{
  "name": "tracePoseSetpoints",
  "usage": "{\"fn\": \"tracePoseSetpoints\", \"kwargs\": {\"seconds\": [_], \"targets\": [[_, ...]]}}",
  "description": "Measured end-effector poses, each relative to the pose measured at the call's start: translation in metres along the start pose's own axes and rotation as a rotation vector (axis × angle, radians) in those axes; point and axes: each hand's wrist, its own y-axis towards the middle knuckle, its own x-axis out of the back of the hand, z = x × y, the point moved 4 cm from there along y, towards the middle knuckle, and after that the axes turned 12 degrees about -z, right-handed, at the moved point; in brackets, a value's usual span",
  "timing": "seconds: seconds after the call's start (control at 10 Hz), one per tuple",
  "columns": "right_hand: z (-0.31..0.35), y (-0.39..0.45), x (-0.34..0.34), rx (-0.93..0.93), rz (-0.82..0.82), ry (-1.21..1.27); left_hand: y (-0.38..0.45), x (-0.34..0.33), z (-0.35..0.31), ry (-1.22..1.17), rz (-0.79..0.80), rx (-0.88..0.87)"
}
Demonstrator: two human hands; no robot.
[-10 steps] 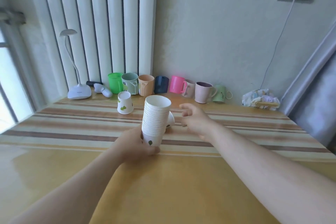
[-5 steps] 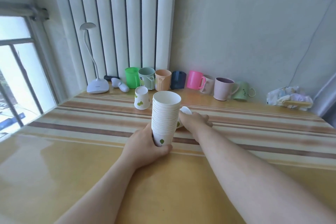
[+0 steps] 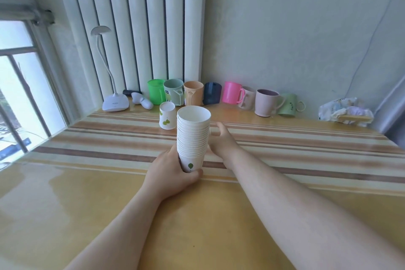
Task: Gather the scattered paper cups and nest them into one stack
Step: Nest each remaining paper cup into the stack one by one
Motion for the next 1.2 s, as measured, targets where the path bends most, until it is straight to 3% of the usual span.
{"fn": "tracePoseSetpoints", "kwargs": {"seconds": [0.2, 0.4, 0.6, 0.7, 0.9, 1.0, 1.1, 1.2], "targets": [[0.006, 0.025, -0.018, 0.002, -0.018, -0.045, 0.000, 0.002, -0.001, -0.012, -0.003, 0.010], [-0.007, 0.113, -0.068, -0.051, -0.084, -0.157, 0.002, -0.002, 0.005, -0.028, -0.019, 0.013], [-0.032, 0.145, -0.096, -0.136, 0.001, 0.064, 0.005, -0.006, 0.005, -0.046, -0.043, -0.003], [-0.042, 0.167, -0.104, -0.085, 0.023, 0.128, 0.008, -0.007, 0.005, -0.054, -0.040, 0.011], [0.031, 0.084, -0.064, -0.088, 0.025, 0.288, 0.009, -0.006, 0.006, -0.058, -0.016, 0.034], [0.045, 0.052, -0.024, 0.037, -0.028, 0.350, 0.008, -0.004, 0.005, -0.054, -0.005, 0.036], [0.063, 0.030, 0.008, 0.052, -0.072, 0.536, 0.007, -0.003, 0.004, -0.046, -0.002, 0.037], [0.095, 0.000, 0.032, 0.066, -0.003, 0.800, 0.004, -0.001, 0.002, -0.033, 0.002, 0.035]]}}
